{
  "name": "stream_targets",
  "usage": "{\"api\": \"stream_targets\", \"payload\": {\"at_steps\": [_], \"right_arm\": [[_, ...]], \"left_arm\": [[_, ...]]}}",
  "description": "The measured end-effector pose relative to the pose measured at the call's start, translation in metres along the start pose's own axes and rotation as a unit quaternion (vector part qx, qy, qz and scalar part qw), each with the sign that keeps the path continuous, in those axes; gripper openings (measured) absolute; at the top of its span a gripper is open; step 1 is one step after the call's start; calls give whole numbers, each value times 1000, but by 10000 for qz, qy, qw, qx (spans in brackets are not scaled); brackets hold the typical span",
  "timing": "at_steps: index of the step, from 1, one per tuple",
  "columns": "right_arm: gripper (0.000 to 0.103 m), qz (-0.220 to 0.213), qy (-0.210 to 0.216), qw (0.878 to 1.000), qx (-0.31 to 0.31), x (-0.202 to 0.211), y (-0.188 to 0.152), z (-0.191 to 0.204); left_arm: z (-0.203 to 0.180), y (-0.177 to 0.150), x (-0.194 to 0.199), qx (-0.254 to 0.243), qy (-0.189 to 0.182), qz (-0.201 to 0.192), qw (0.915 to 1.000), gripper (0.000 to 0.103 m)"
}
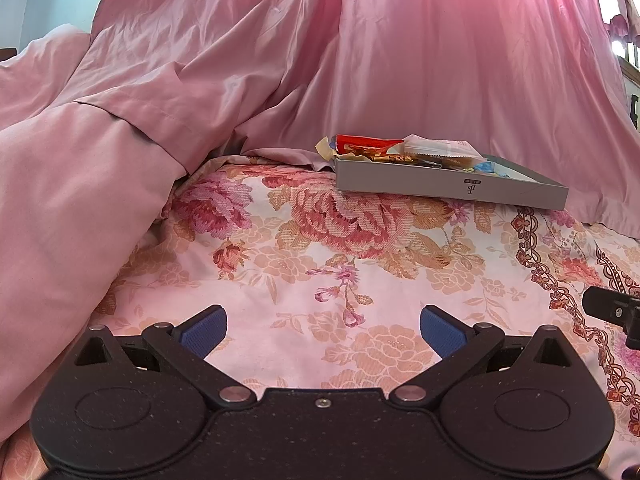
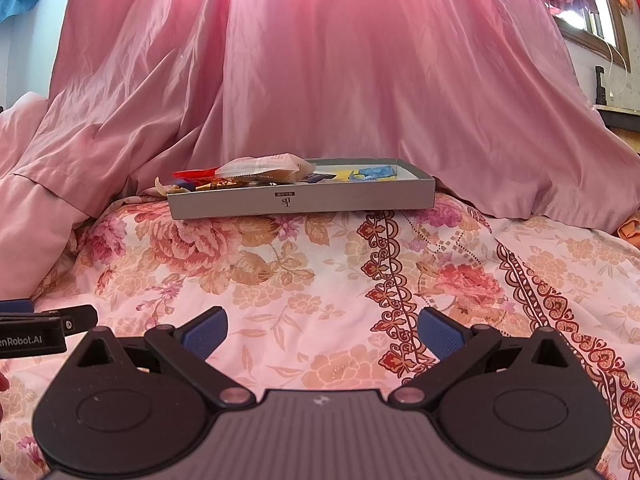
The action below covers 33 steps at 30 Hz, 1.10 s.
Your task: Organize snacks
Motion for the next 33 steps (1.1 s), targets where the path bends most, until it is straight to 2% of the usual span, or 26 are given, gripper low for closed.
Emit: {"api": "stream_targets", "payload": {"at_steps": [33], "right_arm": [[103, 49, 9, 10000, -19, 2, -5, 1]], "left_arm": [[1, -1, 0, 2, -1, -3, 10000, 102]]}}
Point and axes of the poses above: each gripper's, at about its wrist camera, not at the fingertips, and x roughly against the way its jaws point, z to its left, y to its top, the point moved 6 cm from there along -x, roughly the way its jaws point, and after that the axes turned 2 degrees about -y, right-handed, at the moved point
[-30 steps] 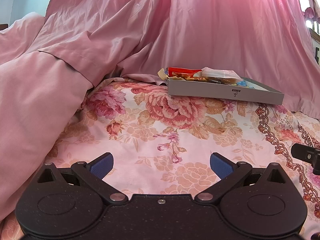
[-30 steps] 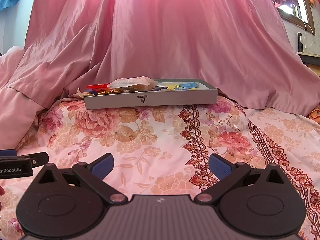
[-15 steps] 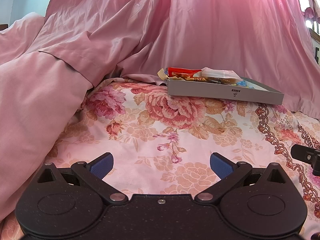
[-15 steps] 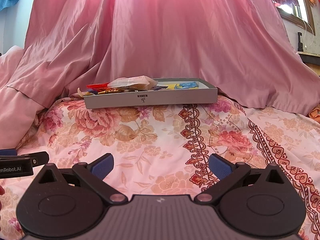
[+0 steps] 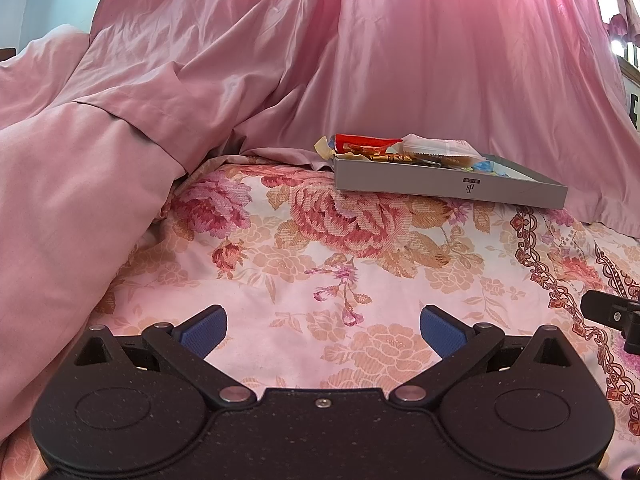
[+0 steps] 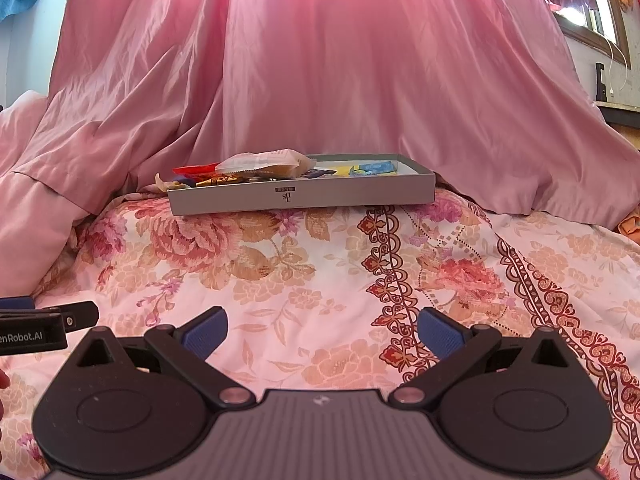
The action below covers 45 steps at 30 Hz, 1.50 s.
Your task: Organize snacks
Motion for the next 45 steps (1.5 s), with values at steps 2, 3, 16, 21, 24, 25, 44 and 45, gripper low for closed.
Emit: {"api": "stream_targets", "payload": {"at_steps": [2, 3, 16, 21, 24, 25, 44, 45], "right_arm": [[103, 2, 1, 10000, -2, 0, -1, 0], [103, 4, 0, 10000, -3, 1, -1, 1], [103, 29, 5, 10000, -11, 0, -1, 0], [103, 30, 4, 10000, -11, 0, -1, 0], [103, 33, 6, 10000, -10, 0, -1, 0], [103, 32, 5, 10000, -10, 0, -1, 0], [103, 53, 17, 10000, -6, 1, -3, 1], [103, 55, 18, 10000, -6, 1, -3, 1]], "left_arm": [[0, 0, 0, -2, -1, 0, 10000, 102], [0, 0, 0, -3, -1, 0, 10000, 102], [-1, -1, -2, 57, 98, 215, 9997, 102], [2, 0, 0, 111, 78, 182, 9997, 102], [1, 0, 0, 107, 81, 183, 9997, 102], [1, 0, -1, 109, 80, 186, 9997, 102], [1, -1, -1, 66, 59, 187, 9998, 102], [1, -1, -1, 65, 62, 185, 9998, 102]]}}
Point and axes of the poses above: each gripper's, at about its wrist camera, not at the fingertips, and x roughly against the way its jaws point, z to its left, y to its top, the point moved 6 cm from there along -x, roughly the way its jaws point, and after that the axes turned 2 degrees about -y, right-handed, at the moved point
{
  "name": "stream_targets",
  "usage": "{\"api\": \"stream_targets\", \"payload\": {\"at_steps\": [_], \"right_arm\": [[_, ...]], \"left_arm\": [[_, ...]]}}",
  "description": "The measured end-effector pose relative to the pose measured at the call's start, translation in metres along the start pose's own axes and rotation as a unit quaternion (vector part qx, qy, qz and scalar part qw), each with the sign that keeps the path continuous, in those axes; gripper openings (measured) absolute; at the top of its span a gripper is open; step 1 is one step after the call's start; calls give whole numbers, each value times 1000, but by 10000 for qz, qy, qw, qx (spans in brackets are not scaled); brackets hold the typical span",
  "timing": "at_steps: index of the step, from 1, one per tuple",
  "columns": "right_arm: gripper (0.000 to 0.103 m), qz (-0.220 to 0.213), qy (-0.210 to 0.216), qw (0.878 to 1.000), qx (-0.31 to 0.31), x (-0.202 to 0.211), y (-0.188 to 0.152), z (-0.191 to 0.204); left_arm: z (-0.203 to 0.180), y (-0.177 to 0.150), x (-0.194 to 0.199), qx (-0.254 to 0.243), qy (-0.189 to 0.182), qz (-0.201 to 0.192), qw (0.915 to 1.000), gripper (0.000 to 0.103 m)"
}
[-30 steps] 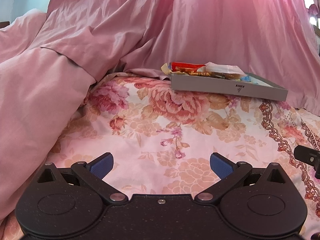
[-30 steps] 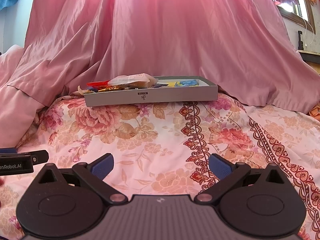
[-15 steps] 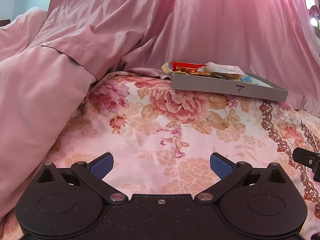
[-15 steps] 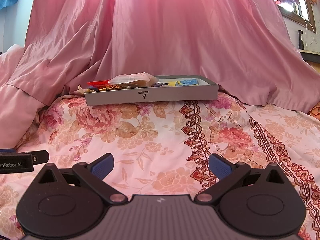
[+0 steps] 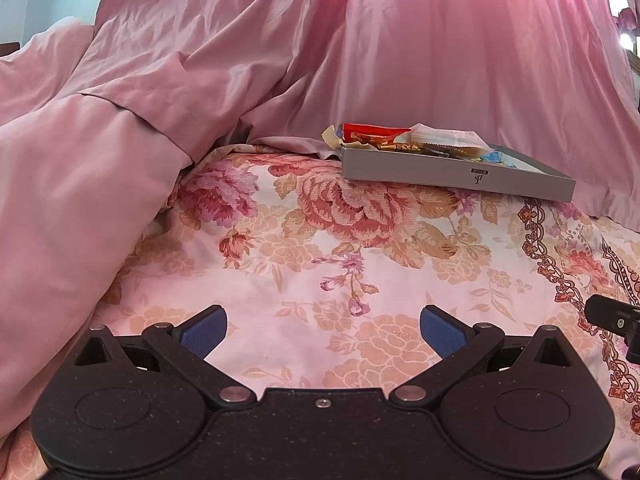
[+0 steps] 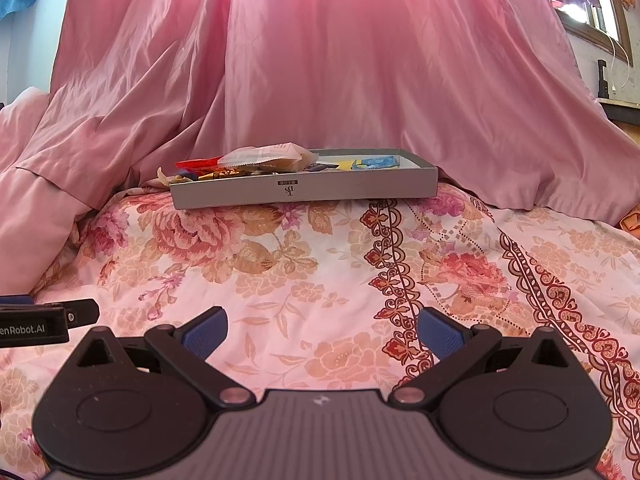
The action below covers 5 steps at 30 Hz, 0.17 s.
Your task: Organize snacks
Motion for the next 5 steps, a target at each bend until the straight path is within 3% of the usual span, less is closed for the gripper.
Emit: {"api": "stream_targets", "payload": {"at_steps": [5], "right_arm": [[103, 1, -2, 10000, -2, 0, 0, 0]], "left_arm": [[0, 0, 0, 9, 9, 5, 10000, 102]]}}
Point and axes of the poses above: each gripper's, at about its wrist camera, not at the fingertips, and x roughly against the way its jaws point, z to its left, y to its top, the point moved 6 cm from there along -x, roughly the way its jaws point, and after that the axes turned 2 degrees about -y, right-handed, at the moved point
